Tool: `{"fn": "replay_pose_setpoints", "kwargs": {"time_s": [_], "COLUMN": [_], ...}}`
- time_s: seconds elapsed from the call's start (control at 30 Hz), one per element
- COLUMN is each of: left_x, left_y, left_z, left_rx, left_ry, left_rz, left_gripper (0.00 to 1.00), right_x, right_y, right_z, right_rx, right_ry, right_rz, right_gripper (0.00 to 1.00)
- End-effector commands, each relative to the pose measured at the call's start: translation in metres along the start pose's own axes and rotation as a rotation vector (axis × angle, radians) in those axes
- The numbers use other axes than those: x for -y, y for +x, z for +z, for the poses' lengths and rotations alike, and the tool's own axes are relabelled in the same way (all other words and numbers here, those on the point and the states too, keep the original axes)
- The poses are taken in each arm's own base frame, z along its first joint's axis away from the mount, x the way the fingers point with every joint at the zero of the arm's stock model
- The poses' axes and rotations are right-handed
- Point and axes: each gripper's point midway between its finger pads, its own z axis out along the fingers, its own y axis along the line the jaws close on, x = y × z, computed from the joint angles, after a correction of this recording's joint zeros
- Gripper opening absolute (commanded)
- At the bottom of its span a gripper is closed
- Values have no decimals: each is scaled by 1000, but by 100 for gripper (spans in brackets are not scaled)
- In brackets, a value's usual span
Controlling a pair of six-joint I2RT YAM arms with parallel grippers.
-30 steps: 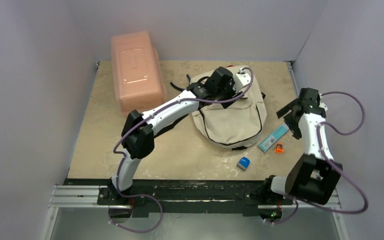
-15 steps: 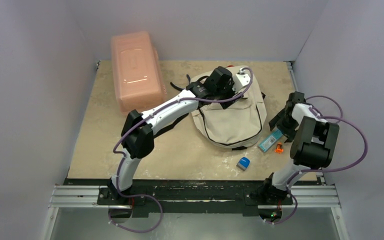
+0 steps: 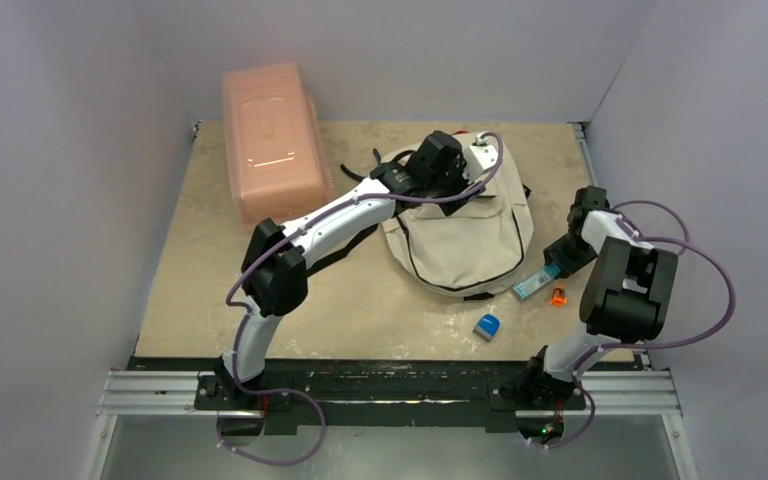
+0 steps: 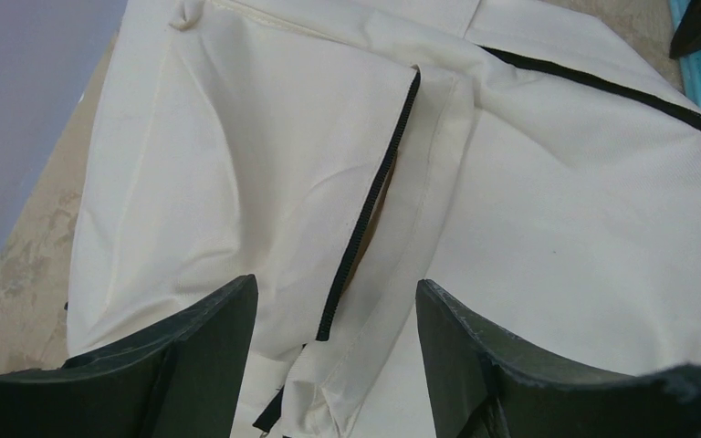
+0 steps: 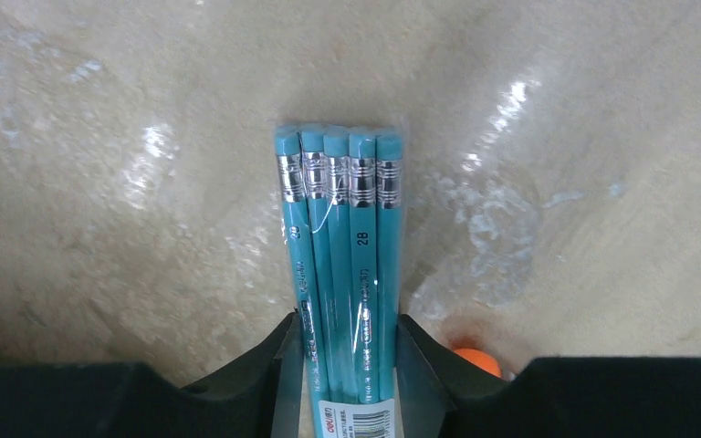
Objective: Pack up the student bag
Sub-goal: Pick up the stationery from the center of the board.
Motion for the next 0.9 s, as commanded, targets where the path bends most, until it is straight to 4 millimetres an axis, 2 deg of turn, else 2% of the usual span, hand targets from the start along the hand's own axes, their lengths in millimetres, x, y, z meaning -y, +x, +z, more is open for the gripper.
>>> {"fn": "replay_pose_setpoints", "kwargs": {"time_s": [0.0, 0.1, 0.23, 0.37, 0.47, 0.53, 0.6, 0.67, 0.73, 0.87], "left_x": [-17, -20, -25, -22, -22, -22, -23, -23, -24, -34], "left_y": [-18, -17, -13, -11, -9, -6, -1, 6, 10, 10], "left_z": [-10, -10, -8, -4, -3, 0, 6, 12, 16, 21], "left_rx": [64, 69, 61, 63, 60, 55, 46, 25, 15, 25], "left_ry": [-48, -54, -77, -63, -62, -62, -70, -76, -82, -165], "left_rz": [-24, -44, -45, -26, -18, -1, 15, 42, 65, 115], "left_gripper": [64, 64, 66, 69, 69, 69, 69, 67, 63, 53], "right_x": [25, 36, 46, 37, 32, 10, -26, -55, -73, -109], "right_y": [-1, -5, -1, 4, -2, -2, 5, 6, 11, 27], "right_z": [-17, -39, -74, -113, -143, -162, -178, -185, -183, -165], "right_rx": [40, 66, 67, 31, 49, 39, -6, -28, -76, -188], "right_ry": [105, 137, 137, 35, -23, -157, -356, -481, -487, -421], "right_rz": [55, 68, 96, 83, 93, 115, 191, 280, 327, 353], "right_gripper": [32, 27, 2, 0, 0, 0, 0, 0, 0, 0]}}
